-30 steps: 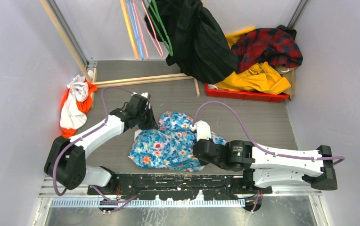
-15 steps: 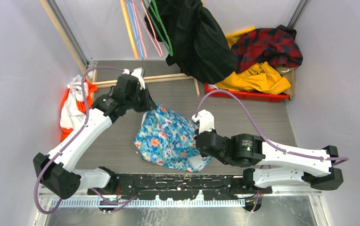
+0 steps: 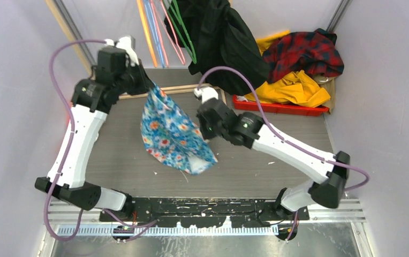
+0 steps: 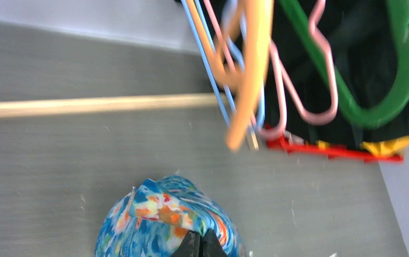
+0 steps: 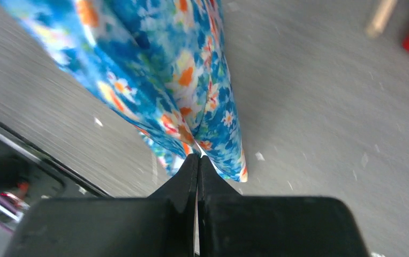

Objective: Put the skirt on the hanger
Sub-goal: Flatten out the skirt at the center of the board.

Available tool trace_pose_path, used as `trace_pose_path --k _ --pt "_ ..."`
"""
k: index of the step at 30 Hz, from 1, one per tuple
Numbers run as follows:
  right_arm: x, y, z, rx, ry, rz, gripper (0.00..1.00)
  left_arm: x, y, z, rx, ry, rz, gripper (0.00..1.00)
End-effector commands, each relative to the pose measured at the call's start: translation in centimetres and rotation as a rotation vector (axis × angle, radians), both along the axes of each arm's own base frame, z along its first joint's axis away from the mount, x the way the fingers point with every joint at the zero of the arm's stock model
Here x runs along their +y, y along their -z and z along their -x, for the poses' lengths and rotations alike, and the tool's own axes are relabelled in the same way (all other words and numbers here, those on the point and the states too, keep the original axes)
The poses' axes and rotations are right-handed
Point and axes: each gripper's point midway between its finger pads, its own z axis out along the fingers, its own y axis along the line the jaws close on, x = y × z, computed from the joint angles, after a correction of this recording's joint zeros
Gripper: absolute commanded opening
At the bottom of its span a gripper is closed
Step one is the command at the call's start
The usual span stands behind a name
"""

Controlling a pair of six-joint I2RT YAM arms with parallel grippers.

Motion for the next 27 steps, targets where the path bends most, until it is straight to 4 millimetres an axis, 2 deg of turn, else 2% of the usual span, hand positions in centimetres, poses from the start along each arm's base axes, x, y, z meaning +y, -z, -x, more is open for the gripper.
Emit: trace_pose_path --k 1,3,5,7,9,11,13,14,16,17,18,20,22,23,25,27 --pt "4.9 -10.2 -3.2 -0.154 -0.125 -0.235 0.01 3.8 -8.0 -0.6 -0.173 -0.079 0.004 0.0" --pt "4.8 -12.4 -4.0 -0.19 -0.121 -0.262 0.01 4.5 -11.3 -0.2 -0.239 -0.09 0.016 0.0" --pt "3.9 -12.9 -4.1 -0.207 -0.106 -0.262 0.01 4.4 -13.7 0.3 -0.289 -0.078 0.036 0.0" --pt "2.8 -11.9 -3.7 -0.204 -0.097 -0.246 0.01 3.9 -14.7 1.1 -0.316 -0.049 0.067 0.0" --pt "1.8 -9.7 -2.8 -0.174 -0.095 -0.228 0.01 2.8 -14.2 1.5 -0.314 -0.002 0.116 0.0" --pt "0.9 -6.3 -1.6 -0.113 -0.09 -0.208 0.01 1.1 -12.1 1.7 -0.279 0.061 0.183 0.0" --pt "0.2 -2.2 -0.2 -0.032 -0.078 -0.203 0.01 -1.0 -8.6 2.1 -0.237 0.113 0.24 0.0" --pt "-0.1 0.3 0.5 0.013 -0.07 -0.2 0.01 -3.3 -4.3 2.5 -0.17 0.159 0.246 0.0" --pt "-0.9 5.7 1.9 0.108 -0.043 -0.179 0.01 -6.2 2.1 3.5 -0.099 0.188 0.246 0.0" --pt "-1.6 8.2 2.5 0.144 -0.022 -0.166 0.01 -8.1 4.3 4.0 -0.095 0.212 0.272 0.0" --pt "-2.3 10.4 3.3 0.177 -0.006 -0.151 0.01 -9.4 7.4 5.0 -0.052 0.228 0.272 0.0" --pt "-3.9 13.7 5.1 0.221 0.017 -0.133 0.01 -11.0 12.4 7.1 0.015 0.244 0.255 0.0" --pt "-5.3 15.4 6.5 0.251 0.027 -0.131 0.01 -11.3 15.7 9.1 0.057 0.237 0.241 0.0" --pt "-5.9 15.7 7.0 0.258 0.035 -0.13 0.01 -11.2 16.5 10.1 0.063 0.231 0.24 0.0" --pt "-6.9 15.7 7.7 0.264 0.043 -0.124 0.01 -10.3 17.5 11.1 0.078 0.208 0.234 0.0" --pt "-6.9 14.6 8.0 0.257 0.036 -0.15 0.01 -9.2 17.2 11.3 0.068 0.182 0.211 0.0"
